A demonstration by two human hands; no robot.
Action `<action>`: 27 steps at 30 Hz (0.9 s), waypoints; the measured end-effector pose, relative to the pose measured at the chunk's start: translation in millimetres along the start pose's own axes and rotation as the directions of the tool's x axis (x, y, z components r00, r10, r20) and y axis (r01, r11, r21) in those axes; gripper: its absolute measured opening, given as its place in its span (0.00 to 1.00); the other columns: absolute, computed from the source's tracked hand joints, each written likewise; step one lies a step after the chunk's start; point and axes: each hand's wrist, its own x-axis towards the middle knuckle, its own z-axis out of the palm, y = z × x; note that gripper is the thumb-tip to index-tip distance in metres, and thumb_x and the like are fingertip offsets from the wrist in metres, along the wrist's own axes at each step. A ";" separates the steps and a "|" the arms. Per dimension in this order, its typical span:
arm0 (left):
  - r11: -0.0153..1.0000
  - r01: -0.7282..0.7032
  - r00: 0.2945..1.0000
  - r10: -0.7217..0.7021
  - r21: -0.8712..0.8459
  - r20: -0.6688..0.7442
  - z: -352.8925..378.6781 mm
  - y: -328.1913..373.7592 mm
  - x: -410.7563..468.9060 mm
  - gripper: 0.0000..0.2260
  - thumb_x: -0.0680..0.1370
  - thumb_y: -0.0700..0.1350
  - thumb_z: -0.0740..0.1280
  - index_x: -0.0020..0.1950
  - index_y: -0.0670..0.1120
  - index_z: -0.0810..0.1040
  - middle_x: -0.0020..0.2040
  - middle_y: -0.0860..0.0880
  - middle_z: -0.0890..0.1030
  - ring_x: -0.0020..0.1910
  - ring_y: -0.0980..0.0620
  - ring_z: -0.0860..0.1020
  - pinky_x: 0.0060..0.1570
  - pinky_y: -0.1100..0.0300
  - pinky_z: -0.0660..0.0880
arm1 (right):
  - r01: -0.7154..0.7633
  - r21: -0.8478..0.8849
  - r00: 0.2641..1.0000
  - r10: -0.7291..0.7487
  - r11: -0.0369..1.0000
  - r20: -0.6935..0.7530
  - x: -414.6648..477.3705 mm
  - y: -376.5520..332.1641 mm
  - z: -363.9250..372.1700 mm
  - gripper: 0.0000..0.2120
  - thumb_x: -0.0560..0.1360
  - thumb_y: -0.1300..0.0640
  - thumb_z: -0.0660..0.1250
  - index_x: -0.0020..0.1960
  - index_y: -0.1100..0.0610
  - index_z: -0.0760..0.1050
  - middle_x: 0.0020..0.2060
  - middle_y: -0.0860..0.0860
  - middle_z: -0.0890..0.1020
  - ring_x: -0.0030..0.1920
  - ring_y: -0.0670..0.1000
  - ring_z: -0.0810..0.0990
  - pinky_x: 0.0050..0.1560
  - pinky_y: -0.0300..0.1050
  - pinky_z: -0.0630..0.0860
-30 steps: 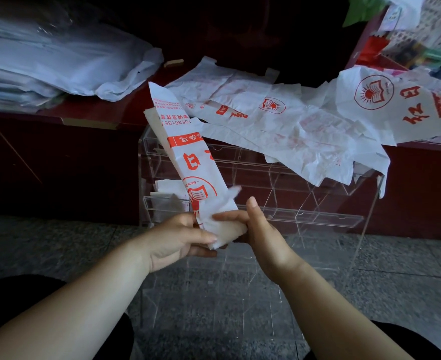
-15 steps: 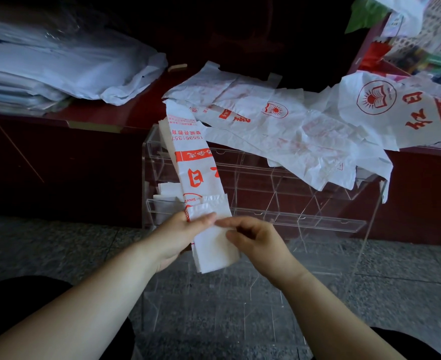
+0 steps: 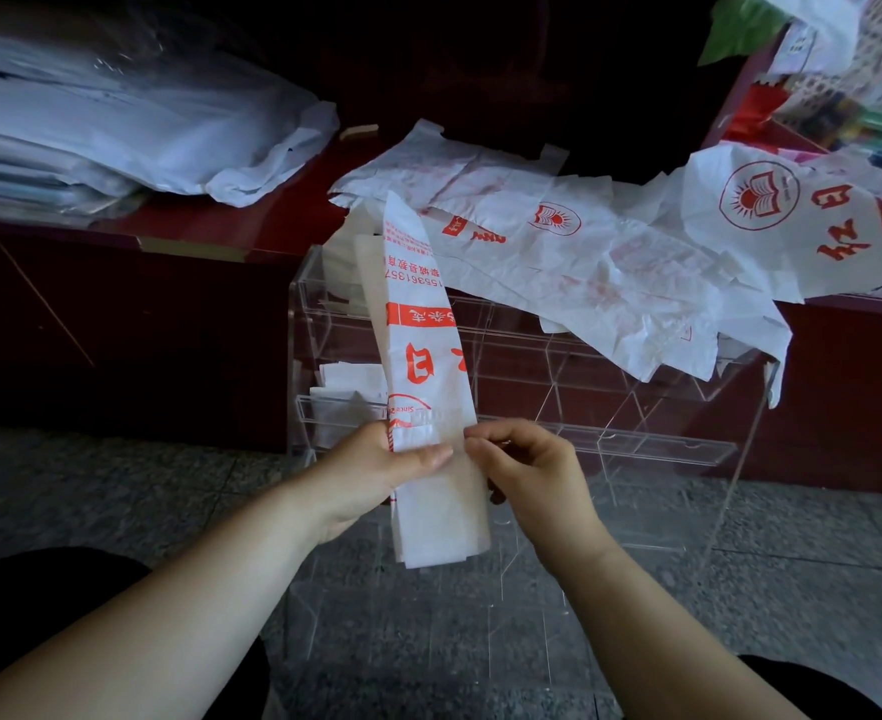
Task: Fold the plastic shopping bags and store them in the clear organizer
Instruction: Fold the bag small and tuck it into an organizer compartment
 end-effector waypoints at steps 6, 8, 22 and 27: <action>1.000 0.017 1.000 -0.017 -0.007 -0.020 2.9 -1.4 -1.1 0.08 0.75 0.36 0.63 0.45 0.49 0.78 0.35 0.59 0.83 0.38 0.64 0.81 0.39 0.72 0.76 | 0.005 -0.100 1.000 -0.003 0.995 0.013 4.1 6.3 6.5 0.11 0.72 0.67 0.67 0.35 0.53 0.74 0.34 0.49 0.77 0.37 0.48 0.75 0.39 0.42 0.73; 0.999 0.036 0.997 -0.037 -0.012 -0.061 1.8 -0.8 -0.5 0.07 0.75 0.36 0.64 0.44 0.47 0.78 0.34 0.57 0.83 0.35 0.63 0.81 0.37 0.71 0.76 | 0.048 -0.124 0.999 -0.048 0.991 0.000 5.1 9.4 5.8 0.12 0.73 0.67 0.66 0.38 0.51 0.73 0.34 0.48 0.76 0.34 0.44 0.73 0.35 0.37 0.72; 0.979 0.163 0.985 -0.169 -0.123 -0.036 -1.9 8.6 -6.2 0.08 0.77 0.37 0.60 0.45 0.47 0.77 0.34 0.51 0.83 0.34 0.55 0.81 0.38 0.59 0.78 | 0.731 -0.617 0.559 -0.776 0.293 0.292 10.7 37.4 -1.2 0.16 0.70 0.61 0.68 0.57 0.53 0.73 0.53 0.52 0.82 0.57 0.52 0.75 0.56 0.48 0.74; 0.965 0.169 0.983 -0.179 -0.201 -0.031 -2.2 12.3 -4.9 0.09 0.78 0.37 0.58 0.46 0.46 0.77 0.38 0.47 0.83 0.36 0.52 0.81 0.39 0.58 0.78 | 0.752 -0.583 0.527 -0.811 0.306 0.255 11.3 39.9 -2.6 0.10 0.70 0.59 0.67 0.52 0.55 0.76 0.48 0.51 0.84 0.55 0.52 0.78 0.54 0.46 0.74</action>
